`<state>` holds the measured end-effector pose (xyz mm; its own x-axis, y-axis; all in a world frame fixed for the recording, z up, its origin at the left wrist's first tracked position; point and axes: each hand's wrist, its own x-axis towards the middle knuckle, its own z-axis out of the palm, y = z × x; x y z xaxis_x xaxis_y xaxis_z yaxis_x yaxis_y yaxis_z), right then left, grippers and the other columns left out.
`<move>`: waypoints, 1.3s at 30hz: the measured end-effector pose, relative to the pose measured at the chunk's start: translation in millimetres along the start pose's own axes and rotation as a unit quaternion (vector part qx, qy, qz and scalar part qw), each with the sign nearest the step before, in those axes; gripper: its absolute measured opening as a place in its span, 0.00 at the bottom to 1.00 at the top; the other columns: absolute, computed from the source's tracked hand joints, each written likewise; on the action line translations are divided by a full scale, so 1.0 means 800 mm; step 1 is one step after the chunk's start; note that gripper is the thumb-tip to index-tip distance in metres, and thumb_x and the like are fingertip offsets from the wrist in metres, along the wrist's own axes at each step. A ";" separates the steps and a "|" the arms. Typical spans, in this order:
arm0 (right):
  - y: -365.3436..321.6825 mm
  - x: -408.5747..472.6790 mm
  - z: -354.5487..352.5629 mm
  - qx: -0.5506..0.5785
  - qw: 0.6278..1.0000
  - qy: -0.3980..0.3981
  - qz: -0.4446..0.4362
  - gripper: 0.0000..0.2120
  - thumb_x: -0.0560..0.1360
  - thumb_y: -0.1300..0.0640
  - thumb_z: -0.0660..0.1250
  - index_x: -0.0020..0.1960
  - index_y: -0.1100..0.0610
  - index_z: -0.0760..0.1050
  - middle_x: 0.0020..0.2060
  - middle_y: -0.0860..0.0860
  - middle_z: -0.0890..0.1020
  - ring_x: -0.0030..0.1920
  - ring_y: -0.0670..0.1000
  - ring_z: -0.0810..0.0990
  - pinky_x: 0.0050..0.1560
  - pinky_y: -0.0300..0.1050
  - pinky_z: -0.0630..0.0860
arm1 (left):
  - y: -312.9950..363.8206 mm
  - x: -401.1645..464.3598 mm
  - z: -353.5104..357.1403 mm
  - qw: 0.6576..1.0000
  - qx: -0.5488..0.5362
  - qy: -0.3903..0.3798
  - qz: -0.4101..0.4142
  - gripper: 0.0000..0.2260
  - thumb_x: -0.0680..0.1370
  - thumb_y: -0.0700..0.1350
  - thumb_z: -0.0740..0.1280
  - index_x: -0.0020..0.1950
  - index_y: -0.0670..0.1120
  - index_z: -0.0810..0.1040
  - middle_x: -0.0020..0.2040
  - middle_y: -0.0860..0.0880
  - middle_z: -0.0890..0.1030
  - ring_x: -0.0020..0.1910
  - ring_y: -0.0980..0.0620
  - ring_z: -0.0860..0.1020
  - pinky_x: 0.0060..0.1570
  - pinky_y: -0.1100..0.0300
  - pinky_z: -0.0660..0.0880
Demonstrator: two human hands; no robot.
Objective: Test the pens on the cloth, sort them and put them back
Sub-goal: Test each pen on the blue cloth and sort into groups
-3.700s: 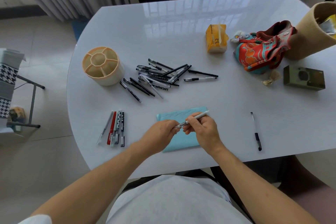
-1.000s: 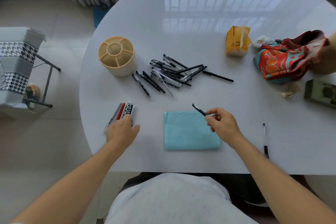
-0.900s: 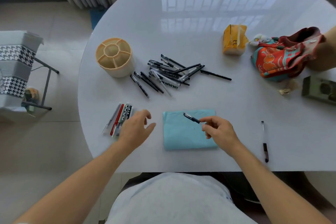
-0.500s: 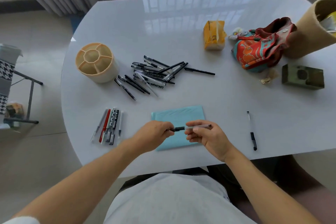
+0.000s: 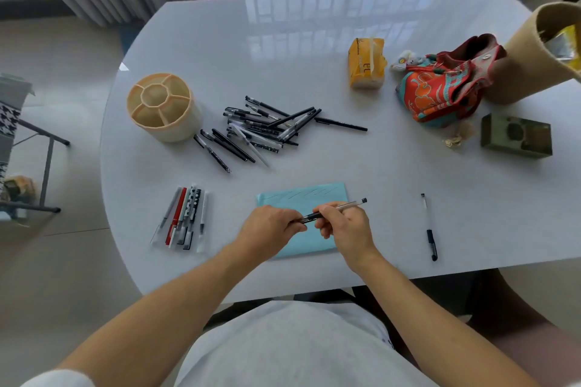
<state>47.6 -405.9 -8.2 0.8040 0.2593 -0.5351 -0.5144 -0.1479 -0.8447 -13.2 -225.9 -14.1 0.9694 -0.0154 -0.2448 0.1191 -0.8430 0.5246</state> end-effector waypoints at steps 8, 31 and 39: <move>-0.007 0.031 -0.049 0.062 0.990 0.125 0.020 0.10 0.69 0.56 0.68 0.33 0.60 0.84 0.27 0.55 0.79 0.27 0.51 0.73 0.24 0.40 0.69 | -0.051 -0.017 -0.011 0.992 -0.003 0.008 -0.128 0.07 0.76 0.52 0.72 0.48 0.51 0.87 0.36 0.51 0.85 0.37 0.49 0.80 0.41 0.55 0.75; 0.016 0.074 -0.063 -0.242 0.953 0.145 -0.113 0.05 0.79 0.60 0.66 0.48 0.51 0.78 0.39 0.50 0.85 0.34 0.44 0.84 0.40 0.46 0.83 | -0.056 -0.011 0.025 0.994 0.002 -0.107 -0.004 0.05 0.75 0.54 0.73 0.45 0.53 0.83 0.70 0.57 0.76 0.73 0.59 0.67 0.63 0.55 0.73; 0.009 0.009 -0.030 -0.018 0.998 -0.020 -0.061 0.02 0.74 0.60 0.70 0.45 0.58 0.80 0.36 0.59 0.85 0.36 0.56 0.84 0.41 0.54 0.85 | -0.043 -0.011 0.019 0.998 -0.055 -0.006 -0.013 0.07 0.76 0.56 0.72 0.47 0.54 0.83 0.59 0.55 0.83 0.57 0.56 0.80 0.55 0.58 0.75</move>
<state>57.1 -427.9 -18.7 0.8471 0.3158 -0.4274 -0.4011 -0.1476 -0.9041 -29.2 -205.2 -42.0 0.9635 -0.0014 -0.2677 0.1669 -0.7788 0.6046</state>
